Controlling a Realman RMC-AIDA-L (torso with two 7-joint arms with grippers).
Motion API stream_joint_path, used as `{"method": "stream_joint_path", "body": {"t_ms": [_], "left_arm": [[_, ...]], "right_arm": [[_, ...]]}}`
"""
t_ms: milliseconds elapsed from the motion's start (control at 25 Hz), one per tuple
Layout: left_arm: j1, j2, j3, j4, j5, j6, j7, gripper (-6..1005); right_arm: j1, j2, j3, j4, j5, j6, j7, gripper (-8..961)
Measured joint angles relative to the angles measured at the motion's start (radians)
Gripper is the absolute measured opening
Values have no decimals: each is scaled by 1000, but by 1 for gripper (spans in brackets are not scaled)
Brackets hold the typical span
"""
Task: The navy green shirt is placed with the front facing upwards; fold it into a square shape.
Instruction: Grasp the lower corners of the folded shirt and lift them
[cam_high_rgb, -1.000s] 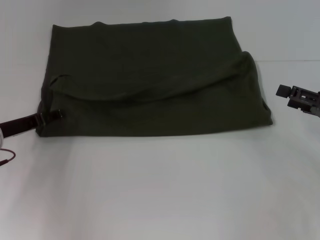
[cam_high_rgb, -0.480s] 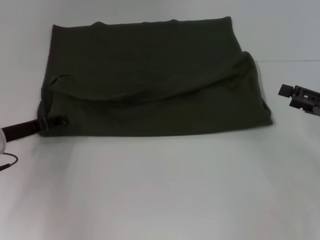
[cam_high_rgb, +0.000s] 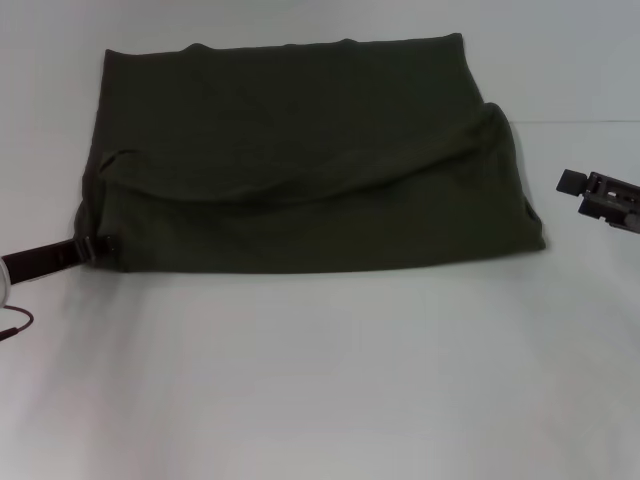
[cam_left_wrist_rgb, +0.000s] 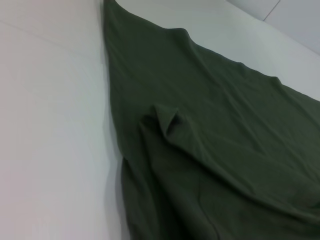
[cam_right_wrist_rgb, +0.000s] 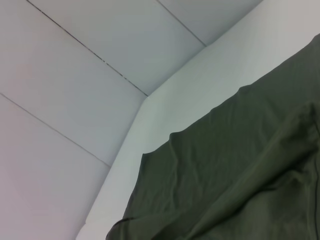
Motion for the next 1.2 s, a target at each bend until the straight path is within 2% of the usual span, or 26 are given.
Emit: {"method": "stream_joint_path", "body": {"t_ms": [160,320,400,520,600,680,760,800,880,1200], "left_arm": [[-6,4,-3,0,0,7,-1,300],[-13,16,-5,6,0,43,-20,224],[-19,28,-7,23,0,75,-40,147],[-33,45,-12,39,0,107,-78,31],[-49,54,-24,40,9,114,-97,32],[-64,59,-35,41,20,114,-109,32],[-75,60,-36,40,23,110,-112,31],[-80,60,-36,40,24,107,-113,31],[-87,61,-36,40,24,103,-113,31],[-100,57,-35,40,24,92,-112,33]], "right_arm": [[3,-3,-3,0,-10,4,0,896],[16,-20,-4,-1,-59,5,23,886],[34,-33,-4,-6,-105,8,52,881],[78,-67,-4,-11,-209,32,131,874],[124,-90,-5,-21,-316,62,207,869],[167,-98,-6,-34,-422,111,271,864],[211,-94,-8,-43,-522,157,314,860],[249,-82,-17,-41,-602,191,339,857],[264,-75,-25,-38,-625,208,346,852],[297,-4,-82,-21,-649,294,352,833]]}}
